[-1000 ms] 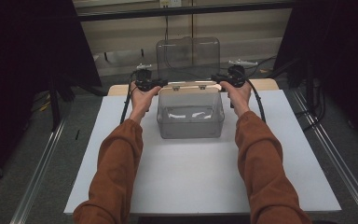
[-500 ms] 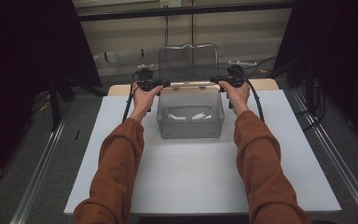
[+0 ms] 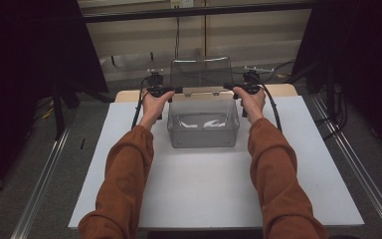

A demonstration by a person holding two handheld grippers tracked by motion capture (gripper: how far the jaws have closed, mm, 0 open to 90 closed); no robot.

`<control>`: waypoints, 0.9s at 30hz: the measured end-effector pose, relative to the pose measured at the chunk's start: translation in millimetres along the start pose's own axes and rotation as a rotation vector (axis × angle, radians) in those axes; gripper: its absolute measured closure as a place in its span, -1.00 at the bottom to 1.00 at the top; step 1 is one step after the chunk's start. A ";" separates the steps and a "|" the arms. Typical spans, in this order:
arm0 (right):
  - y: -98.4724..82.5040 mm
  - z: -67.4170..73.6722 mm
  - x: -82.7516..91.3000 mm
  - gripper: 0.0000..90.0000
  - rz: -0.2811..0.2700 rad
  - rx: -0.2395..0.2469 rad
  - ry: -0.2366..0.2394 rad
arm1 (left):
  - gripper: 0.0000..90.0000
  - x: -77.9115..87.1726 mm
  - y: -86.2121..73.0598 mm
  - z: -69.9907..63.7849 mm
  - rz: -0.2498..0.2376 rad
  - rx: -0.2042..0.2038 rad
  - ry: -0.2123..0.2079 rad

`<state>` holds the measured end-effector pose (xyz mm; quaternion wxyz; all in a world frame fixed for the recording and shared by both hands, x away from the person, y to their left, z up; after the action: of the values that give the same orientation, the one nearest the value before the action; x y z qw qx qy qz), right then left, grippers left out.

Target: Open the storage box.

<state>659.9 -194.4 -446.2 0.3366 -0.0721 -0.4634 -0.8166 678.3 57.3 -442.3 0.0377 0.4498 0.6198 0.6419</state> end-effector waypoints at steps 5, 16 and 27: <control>-0.8 -1.4 -1.0 0.31 0.004 -0.003 0.000 | -0.02 -0.3 -0.1 0.7 0.004 -0.005 0.004; -3.9 -1.6 -2.2 0.26 0.015 -0.044 -0.013 | -0.02 -1.9 -1.7 2.0 0.007 0.023 0.005; -7.0 -0.8 -3.8 0.18 0.022 -0.045 -0.019 | -0.02 -2.8 -3.5 3.0 0.003 0.043 0.004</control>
<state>658.7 -190.8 -453.3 0.3394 -0.0924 -0.4470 -0.8224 680.1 58.7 -447.1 0.0257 0.4502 0.6330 0.6293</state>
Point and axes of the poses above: each handheld gripper's, and its own axes: x roughly backward along the jaws, y roughly out of its top, z roughly to its left, the point moved 8 cm from there along -x, roughly forward along the jaws, and after that the axes turned 11 degrees about -x, right-handed, at the moved point
